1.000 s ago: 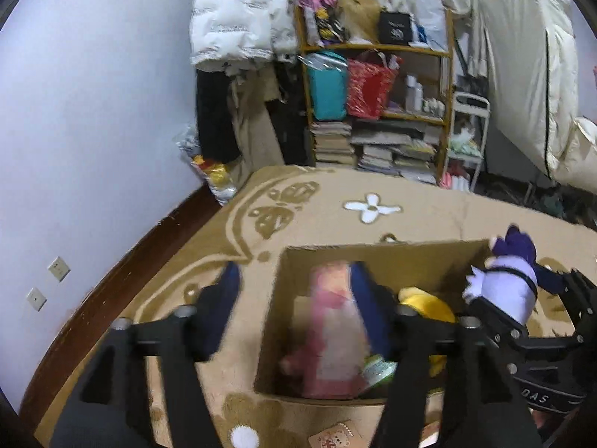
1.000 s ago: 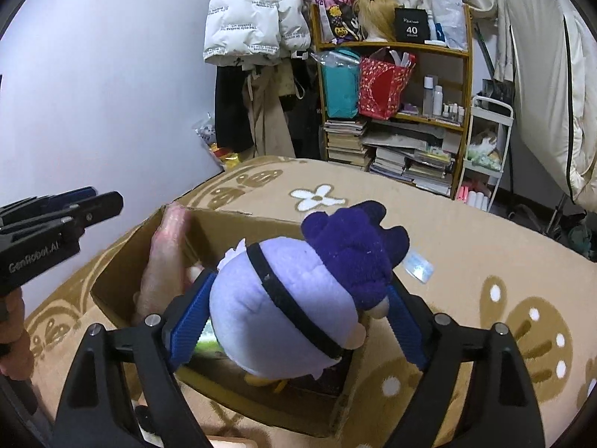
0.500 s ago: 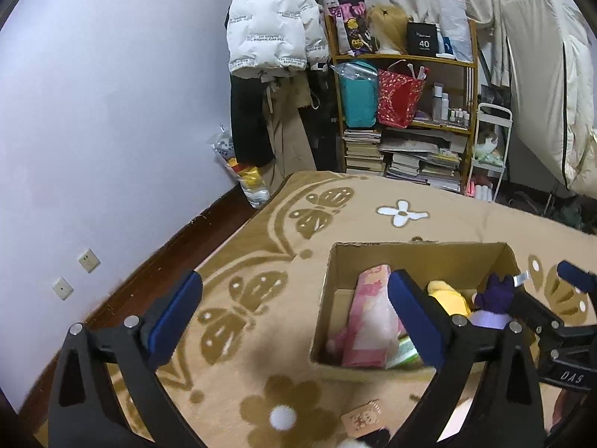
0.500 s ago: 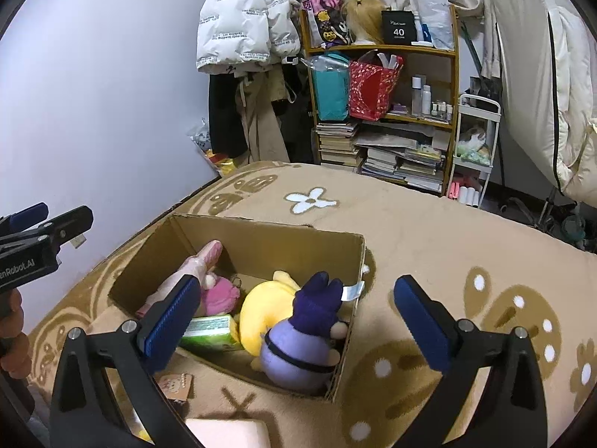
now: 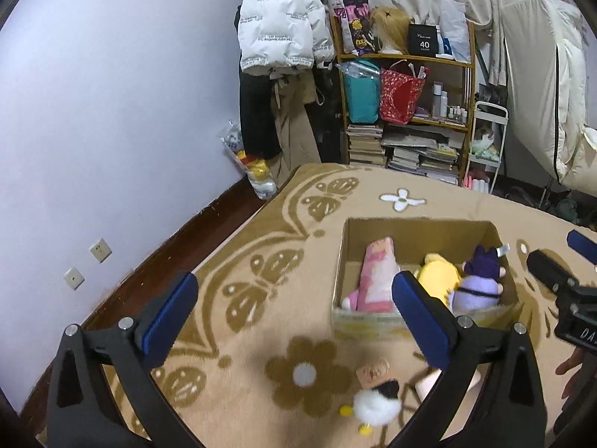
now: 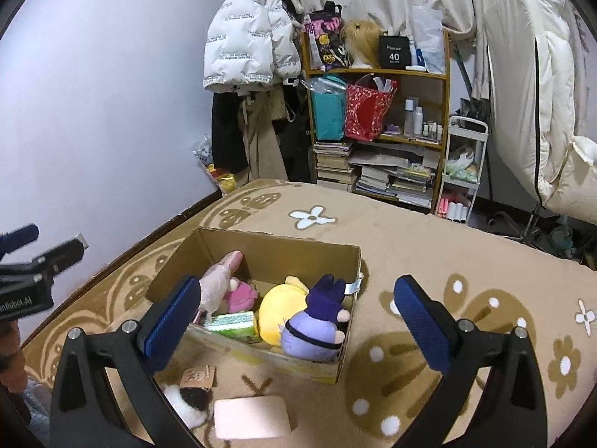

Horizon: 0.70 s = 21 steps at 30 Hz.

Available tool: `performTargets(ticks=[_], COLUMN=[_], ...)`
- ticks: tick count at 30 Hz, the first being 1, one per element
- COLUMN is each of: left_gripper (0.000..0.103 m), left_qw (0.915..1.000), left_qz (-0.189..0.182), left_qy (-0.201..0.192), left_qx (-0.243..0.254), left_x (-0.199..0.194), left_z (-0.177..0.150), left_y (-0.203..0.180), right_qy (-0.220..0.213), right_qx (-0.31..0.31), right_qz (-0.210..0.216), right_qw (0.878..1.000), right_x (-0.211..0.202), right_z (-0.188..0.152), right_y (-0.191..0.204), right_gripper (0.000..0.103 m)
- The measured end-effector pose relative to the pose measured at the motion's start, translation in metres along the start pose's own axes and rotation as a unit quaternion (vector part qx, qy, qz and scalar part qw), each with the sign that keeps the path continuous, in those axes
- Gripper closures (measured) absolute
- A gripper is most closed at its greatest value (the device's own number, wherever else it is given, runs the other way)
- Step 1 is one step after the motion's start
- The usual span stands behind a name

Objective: Organize soft objects
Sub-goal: 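Withdraw both open tools from the box toward the remaining items on the rug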

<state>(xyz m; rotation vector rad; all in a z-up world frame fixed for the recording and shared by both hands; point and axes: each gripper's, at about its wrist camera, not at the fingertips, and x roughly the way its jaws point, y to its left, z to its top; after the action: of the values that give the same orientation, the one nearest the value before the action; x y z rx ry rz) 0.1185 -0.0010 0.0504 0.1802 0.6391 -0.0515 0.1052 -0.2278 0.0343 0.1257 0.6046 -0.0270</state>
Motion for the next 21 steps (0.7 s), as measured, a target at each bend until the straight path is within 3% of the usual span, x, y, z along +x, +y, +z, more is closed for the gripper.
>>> performTargets(ticks=[12,21], left_gripper=[0.0,0.0], left_qw=[0.9995,0.9972], left_qz=[-0.02,-0.024], left_qy=[0.023,0.069], left_qx=[-0.009,-0.017], left_x=[-0.013,0.019], left_z=[-0.031,-0.051], left_y=[0.002,0.004], right_qy=[0.008,0.036], right_qx=[0.006,0.008], right_qz=[0.002,0.002], right_qw=[1.0,0.999], right_x=[-0.023,-0.011], right_z=[-0.023,-0.05], right_y=[0.008,0.009], right_gripper=[0.0,0.0])
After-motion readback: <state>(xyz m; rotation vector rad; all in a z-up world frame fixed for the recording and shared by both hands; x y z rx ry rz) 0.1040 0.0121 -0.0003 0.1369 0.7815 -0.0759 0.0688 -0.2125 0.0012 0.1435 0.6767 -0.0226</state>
